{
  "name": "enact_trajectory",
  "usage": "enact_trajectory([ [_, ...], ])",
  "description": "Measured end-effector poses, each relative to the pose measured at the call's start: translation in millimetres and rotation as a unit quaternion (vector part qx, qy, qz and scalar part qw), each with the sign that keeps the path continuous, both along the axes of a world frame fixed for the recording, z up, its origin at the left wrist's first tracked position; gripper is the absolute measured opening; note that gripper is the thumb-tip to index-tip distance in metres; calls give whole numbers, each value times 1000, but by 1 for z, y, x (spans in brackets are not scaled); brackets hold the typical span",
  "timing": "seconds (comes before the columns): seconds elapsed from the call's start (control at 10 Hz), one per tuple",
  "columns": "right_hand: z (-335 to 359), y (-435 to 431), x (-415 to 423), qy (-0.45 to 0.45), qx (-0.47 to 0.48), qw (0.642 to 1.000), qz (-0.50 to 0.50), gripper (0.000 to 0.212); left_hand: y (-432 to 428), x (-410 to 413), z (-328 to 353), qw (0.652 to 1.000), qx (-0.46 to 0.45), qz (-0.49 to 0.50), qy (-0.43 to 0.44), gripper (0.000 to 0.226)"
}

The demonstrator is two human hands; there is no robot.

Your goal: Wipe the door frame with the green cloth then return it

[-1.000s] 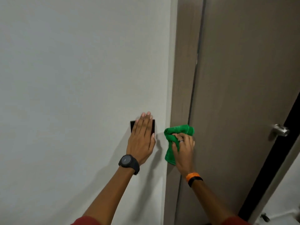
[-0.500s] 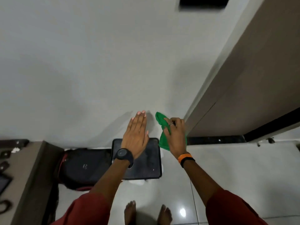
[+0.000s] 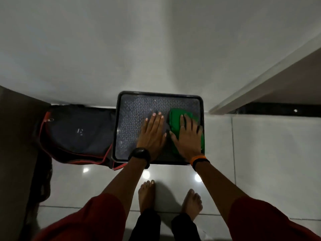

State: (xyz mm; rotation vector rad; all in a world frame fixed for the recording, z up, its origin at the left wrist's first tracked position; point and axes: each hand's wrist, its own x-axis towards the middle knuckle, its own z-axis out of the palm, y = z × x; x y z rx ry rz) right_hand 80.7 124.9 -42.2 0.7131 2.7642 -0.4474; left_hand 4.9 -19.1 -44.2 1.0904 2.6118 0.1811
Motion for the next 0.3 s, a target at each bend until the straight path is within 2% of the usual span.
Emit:
enact_trajectory([
  [0.1, -22, -3, 5, 59, 24, 998, -4, 80, -3, -1, -27, 1000, 3, 10, -23, 66],
  [0.2, -13, -1, 2, 80, 58, 995, 27, 81, -3, -6, -22, 999, 23, 19, -11, 65],
  [0.3, 23, -1, -2, 111, 65, 991, 31, 83, 3, -9, 13, 997, 63, 38, 16, 65],
])
